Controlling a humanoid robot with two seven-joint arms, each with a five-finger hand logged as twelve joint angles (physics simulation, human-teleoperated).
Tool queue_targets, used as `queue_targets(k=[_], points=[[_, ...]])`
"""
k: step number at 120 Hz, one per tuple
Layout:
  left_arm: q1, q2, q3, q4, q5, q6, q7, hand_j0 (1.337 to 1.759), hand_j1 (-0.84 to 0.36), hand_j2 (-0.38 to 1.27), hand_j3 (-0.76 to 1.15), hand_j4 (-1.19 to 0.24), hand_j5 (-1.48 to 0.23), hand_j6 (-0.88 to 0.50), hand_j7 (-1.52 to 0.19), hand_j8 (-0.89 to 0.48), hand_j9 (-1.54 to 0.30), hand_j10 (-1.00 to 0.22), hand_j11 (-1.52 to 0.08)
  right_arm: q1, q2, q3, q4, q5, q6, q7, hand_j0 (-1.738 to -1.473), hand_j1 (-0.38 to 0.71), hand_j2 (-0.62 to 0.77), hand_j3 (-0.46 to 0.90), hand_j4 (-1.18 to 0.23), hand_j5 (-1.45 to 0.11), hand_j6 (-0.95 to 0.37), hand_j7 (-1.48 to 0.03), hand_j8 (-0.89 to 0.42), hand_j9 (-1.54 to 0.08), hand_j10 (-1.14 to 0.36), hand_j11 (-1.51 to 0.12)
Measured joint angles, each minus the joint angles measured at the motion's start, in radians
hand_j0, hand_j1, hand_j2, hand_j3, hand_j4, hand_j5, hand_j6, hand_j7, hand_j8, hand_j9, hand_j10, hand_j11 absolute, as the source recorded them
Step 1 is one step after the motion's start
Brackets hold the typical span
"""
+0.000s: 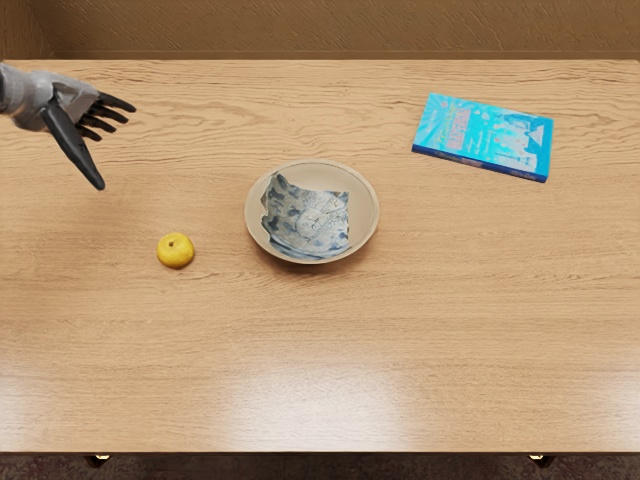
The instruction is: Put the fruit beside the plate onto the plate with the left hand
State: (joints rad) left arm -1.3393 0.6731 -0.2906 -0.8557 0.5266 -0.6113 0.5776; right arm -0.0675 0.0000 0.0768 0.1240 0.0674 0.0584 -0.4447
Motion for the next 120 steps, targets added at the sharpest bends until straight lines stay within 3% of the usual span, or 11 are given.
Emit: queue_targets(k=[14,24,71,120], points=[[-0.017,0.033,0.0,-0.062,0.054,0.0,0.022,1.658,0.33,0.0,0.0,-0.02,-0.03,-0.02,-0.03,-0.02,-0.03,-0.02,-0.03,0.0,0.0,0.0,0.0,0.0,0.0,0.0,-1.658,-0.35,0.0,0.0,0.0,0.0,0.0,0.0,0.0,0.0,0.0,0.0],[-0.075,0.038,0.034,-0.122,0.066,0.0,0.028,1.658,0.32,0.0,0.0,-0.02,-0.03,-0.02,-0.03,-0.02,-0.03,-0.02,-0.03,0.0,0.0,0.0,0.0,0.0,0.0,0.0,-1.658,-0.35,0.0,0.0,0.0,0.0,0.0,0.0,0.0,0.0,0.0,0.0],[-0.241,0.089,0.357,-0.496,0.006,0.049,0.033,1.658,0.32,0.0,0.0,-0.02,-0.03,-0.03,-0.03,-0.03,-0.03,-0.02,-0.03,0.0,0.0,0.0,0.0,0.0,0.0,0.0,-1.658,-0.35,0.0,0.0,0.0,0.0,0.0,0.0,0.0,0.0,0.0,0.0],[-0.261,0.064,0.513,-0.667,0.075,0.394,0.033,1.658,0.32,0.01,0.0,-0.03,-0.03,-0.03,-0.03,-0.03,-0.03,-0.03,-0.03,0.0,0.0,0.0,0.0,0.0,0.0,0.0,-1.658,-0.35,0.0,0.0,0.0,0.0,0.0,0.0,0.0,0.0,0.0,0.0]])
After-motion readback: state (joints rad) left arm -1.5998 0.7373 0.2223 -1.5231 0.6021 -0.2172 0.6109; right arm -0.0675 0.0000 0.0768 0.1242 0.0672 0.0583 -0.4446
